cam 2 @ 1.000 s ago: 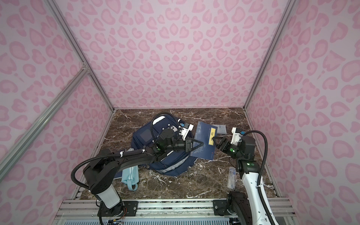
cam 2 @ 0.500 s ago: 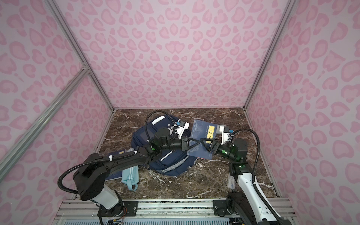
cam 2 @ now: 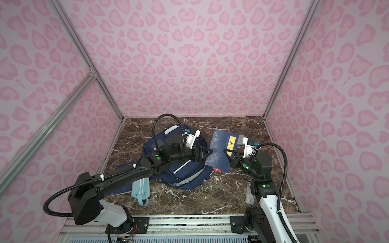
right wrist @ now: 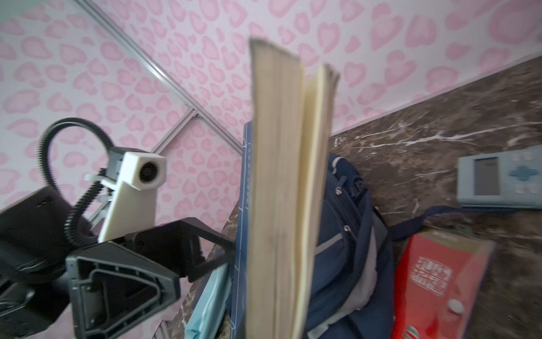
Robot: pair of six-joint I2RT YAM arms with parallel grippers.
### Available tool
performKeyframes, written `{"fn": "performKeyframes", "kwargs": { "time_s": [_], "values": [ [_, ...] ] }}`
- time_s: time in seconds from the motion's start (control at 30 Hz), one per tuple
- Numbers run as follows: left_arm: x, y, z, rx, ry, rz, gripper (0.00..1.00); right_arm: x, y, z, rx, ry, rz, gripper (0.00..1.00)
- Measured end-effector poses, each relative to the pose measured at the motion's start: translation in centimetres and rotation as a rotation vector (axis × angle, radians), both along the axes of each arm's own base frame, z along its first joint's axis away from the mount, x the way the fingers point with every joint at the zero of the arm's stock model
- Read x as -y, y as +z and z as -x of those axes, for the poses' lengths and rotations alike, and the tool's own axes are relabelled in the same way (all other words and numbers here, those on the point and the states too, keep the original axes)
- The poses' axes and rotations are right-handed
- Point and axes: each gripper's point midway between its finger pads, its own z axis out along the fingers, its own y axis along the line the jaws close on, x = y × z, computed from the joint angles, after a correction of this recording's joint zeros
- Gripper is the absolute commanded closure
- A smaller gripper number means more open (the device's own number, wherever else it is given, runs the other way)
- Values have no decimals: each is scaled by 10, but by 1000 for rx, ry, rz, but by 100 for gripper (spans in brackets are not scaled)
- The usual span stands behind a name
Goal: Pack books, pencil case, and school supplies into a backpack
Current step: Pick up the book from the middle-right of the table, then open the student bag at the center of the table.
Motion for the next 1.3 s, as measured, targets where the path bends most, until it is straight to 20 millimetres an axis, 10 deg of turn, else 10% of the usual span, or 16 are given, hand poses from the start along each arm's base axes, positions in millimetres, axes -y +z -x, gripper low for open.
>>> {"fn": "performKeyframes", "kwargs": {
  "time_s": [0.2,0.33,0.7,0.77,0.83,1.0,1.3],
  "values": [
    [-62,-63,-10,26,162,-384,43,21,-36,0,-139,-131,79,100],
    [-83,-108,-9,30,154,-605,39,31,-48,-2,-189,-187,107,100],
    [-75,-187,3,29,24,-891,19,34,-71,0,-252,-200,128,100],
    [-73,-196,-3,28,31,-920,32,34,-74,1,-257,-198,129,100],
    [-73,-203,-8,27,40,-945,91,32,-76,1,-255,-192,128,100],
    [-67,-182,-7,49,40,-912,97,19,-94,10,-312,-165,90,100],
    [-79,-72,-16,56,73,-637,97,-49,-91,29,-325,-88,-33,100]
  ]
}}
